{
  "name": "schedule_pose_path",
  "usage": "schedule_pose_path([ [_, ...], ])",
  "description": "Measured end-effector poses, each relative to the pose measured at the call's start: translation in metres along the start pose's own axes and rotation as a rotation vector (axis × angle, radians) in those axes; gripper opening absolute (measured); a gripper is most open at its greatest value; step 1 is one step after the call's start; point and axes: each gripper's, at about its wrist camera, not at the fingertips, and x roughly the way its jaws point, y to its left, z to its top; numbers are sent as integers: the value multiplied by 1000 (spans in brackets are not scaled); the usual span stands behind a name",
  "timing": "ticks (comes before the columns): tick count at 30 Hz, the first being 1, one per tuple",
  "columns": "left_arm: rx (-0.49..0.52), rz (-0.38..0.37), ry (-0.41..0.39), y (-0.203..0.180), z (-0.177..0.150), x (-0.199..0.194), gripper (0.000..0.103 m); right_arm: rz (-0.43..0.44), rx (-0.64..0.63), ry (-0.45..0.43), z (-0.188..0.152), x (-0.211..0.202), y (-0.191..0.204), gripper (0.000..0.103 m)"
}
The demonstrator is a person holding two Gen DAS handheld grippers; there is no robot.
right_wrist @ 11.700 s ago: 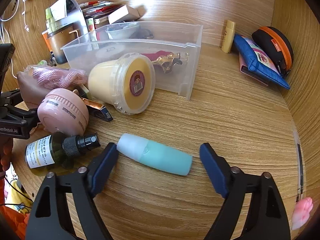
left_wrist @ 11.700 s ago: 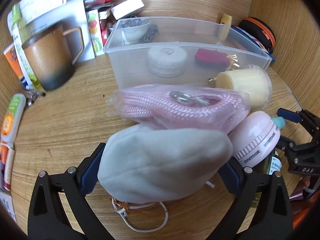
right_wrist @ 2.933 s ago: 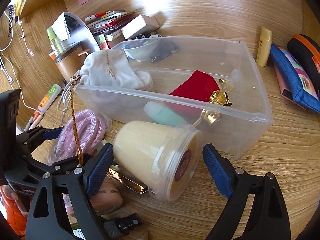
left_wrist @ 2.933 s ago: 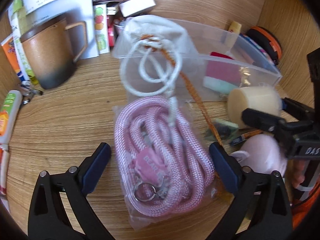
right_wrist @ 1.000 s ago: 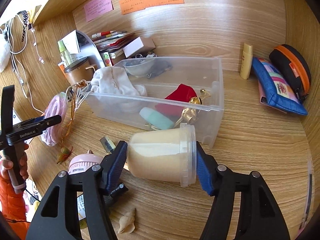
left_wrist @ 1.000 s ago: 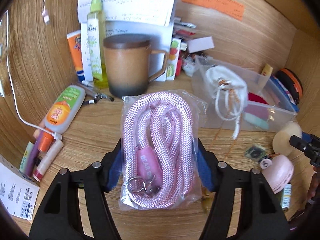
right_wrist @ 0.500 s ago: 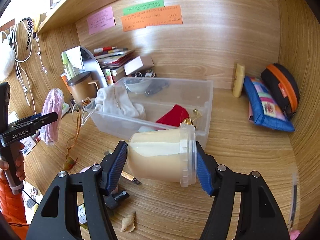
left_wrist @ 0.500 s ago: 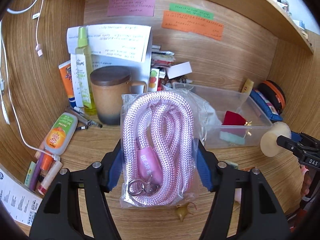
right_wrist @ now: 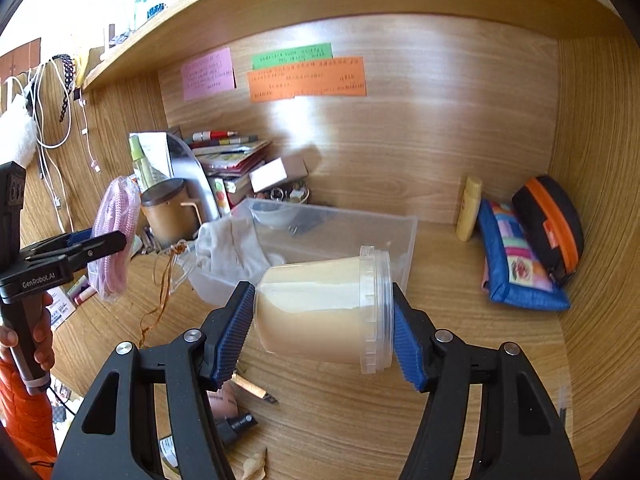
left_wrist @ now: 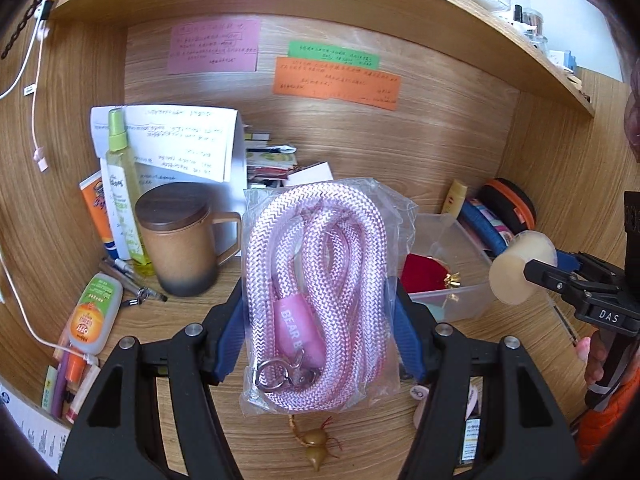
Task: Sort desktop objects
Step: 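Carry the bagged rope and cream cup over the clear box with both tools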
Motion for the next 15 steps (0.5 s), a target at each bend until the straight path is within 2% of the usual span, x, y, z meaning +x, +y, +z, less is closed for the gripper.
schedule_pose_path([
  [10, 18, -81, 5, -13, 21, 15, 64, 29, -18, -29, 20, 5, 2, 61],
  [15, 39, -98, 13, -19, 36, 27, 64, 36, -16, -28, 32, 17, -1, 61],
])
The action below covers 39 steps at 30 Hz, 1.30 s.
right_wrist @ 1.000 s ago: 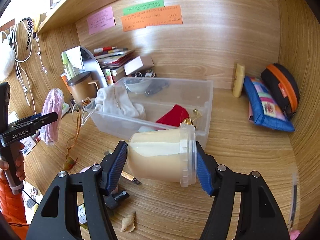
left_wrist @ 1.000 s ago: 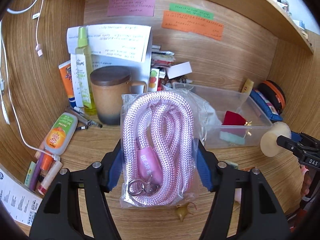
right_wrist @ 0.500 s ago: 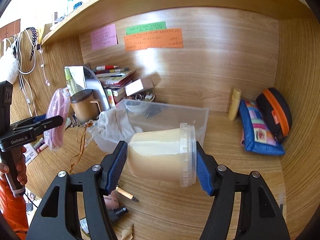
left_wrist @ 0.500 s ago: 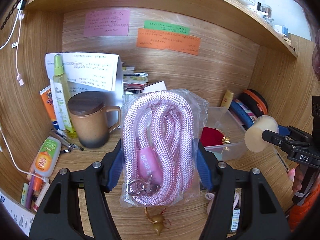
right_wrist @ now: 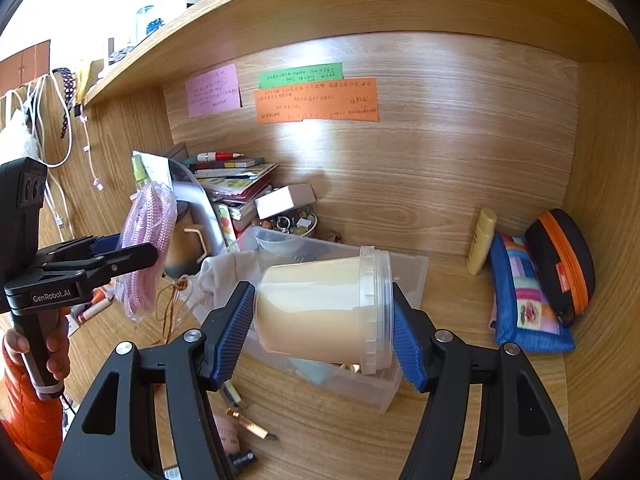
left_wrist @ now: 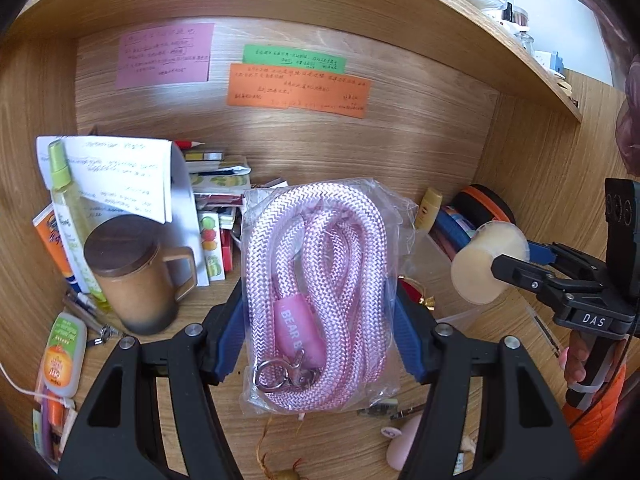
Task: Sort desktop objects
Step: 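Carry the bagged rope and cream cup over the clear box with both tools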
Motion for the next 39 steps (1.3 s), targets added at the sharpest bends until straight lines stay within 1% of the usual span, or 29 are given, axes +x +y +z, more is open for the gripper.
schedule_pose_path([
  [8, 32, -14, 18, -9, 14, 22, 64, -4, -3, 7, 15, 19, -8, 61],
  [12, 32, -26, 31, -9, 20, 33, 64, -1, -2, 13, 21, 28, -11, 61],
  [15, 23, -56, 39, -7, 25, 41, 64, 2, 9, 18, 25, 35, -13, 61],
  [20, 25, -62, 59, -6, 30, 55, 64, 7, 19, 23, 31, 45, -17, 61],
  [29, 18, -62, 117, -3, 30, 89, 64, 1, 34, 39, 39, 66, -20, 61],
  [31, 18, -60, 131, -2, 29, 95, 64, -12, 29, 53, 39, 74, -19, 61],
  [35, 28, -59, 156, -2, 26, 107, 64, -4, 47, 85, 34, 87, -24, 61],
  [39, 35, -60, 186, -2, 24, 120, 64, -19, 58, 110, 31, 97, -28, 61],
])
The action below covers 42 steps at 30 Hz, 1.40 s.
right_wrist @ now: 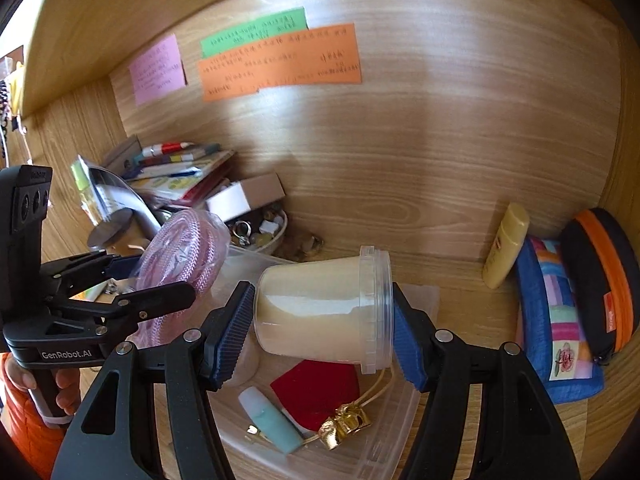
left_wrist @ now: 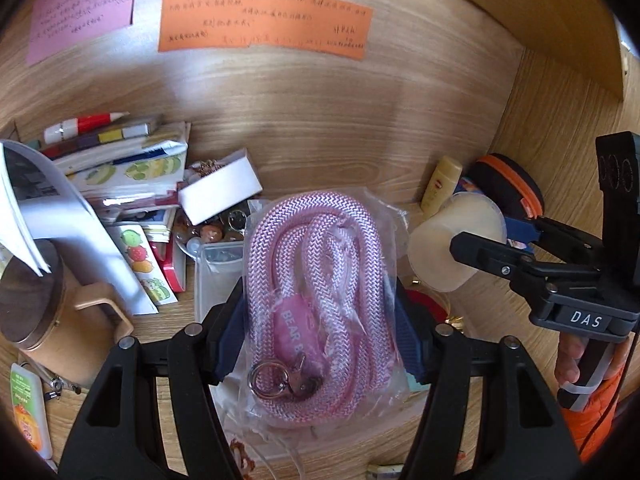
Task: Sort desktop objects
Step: 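Carry the bagged rope and cream cup over the clear box with both tools, then open left tool to drop the rope while right tool releases the cream cup into the box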
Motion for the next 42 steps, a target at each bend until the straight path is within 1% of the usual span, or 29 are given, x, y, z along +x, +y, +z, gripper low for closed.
schedule_pose_path([
  [5, 1, -1, 46, 2, -3, 18, 64, -1, 11, 32, -4, 12, -6, 61],
  [12, 2, 22, 81, 5, -11, 31, 64, -10, 3, 85, -12, 29, -7, 61],
  [16, 3, 30, 85, 7, -15, 33, 64, -27, -17, 114, -17, 37, -5, 61],
  [25, 1, 20, 86, 3, -18, 34, 64, -47, -46, 181, -25, 52, -3, 61],
  [28, 4, 21, 87, 2, -19, 34, 65, -69, -67, 206, -29, 59, 1, 61],
  [30, 10, 24, 86, 1, -20, 33, 66, -91, -93, 204, -30, 59, 5, 61],
  [33, 19, 27, 86, -1, -20, 34, 68, -86, -104, 204, -31, 59, 8, 61],
  [39, 34, 29, 88, -3, -21, 36, 74, -102, -118, 202, -32, 58, 10, 62],
  [41, 38, 31, 90, -4, -22, 36, 75, -114, -127, 210, -33, 60, 11, 65],
  [42, 38, 30, 90, -4, -22, 36, 76, -120, -132, 211, -33, 61, 12, 68],
])
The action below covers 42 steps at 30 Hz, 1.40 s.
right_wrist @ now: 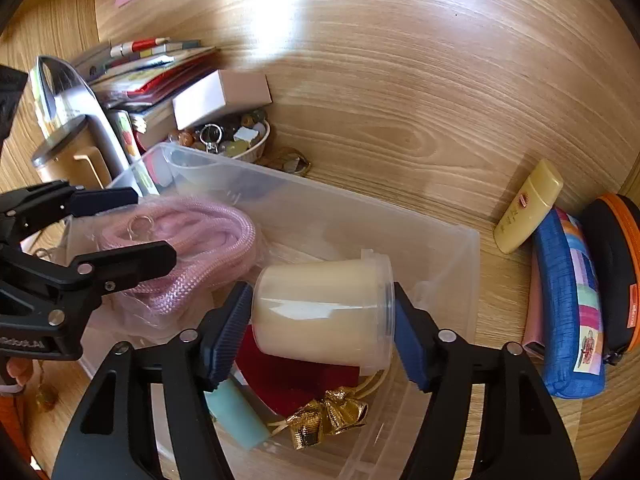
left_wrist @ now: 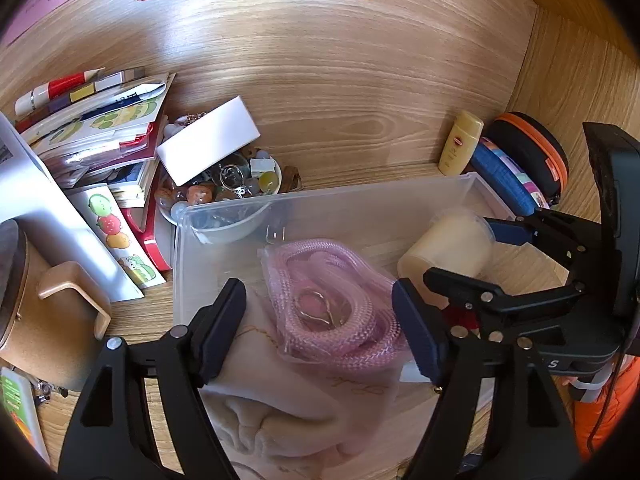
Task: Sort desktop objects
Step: 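Open left tool to drop the rope while right tool releases the cream cup into the box, then withdraw both tools from the box toward the gourd charm and pink compact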
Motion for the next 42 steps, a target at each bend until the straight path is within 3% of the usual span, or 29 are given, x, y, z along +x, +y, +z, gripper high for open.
schedule_pose_path([
  [18, -45, -52, -26, 7, 2, -11, 88, 10, -27, -60, 6, -19, 6, 82],
  [22, -48, -48, -45, 6, 5, -20, 90, -36, -44, -80, 10, -28, 8, 83],
  [33, 3, 35, -136, -6, 4, -62, 98, -80, -84, -173, 17, -74, 19, 89],
  [42, -9, 75, -187, -6, -13, -97, 99, -110, -156, -226, 0, -107, 42, 89],
])
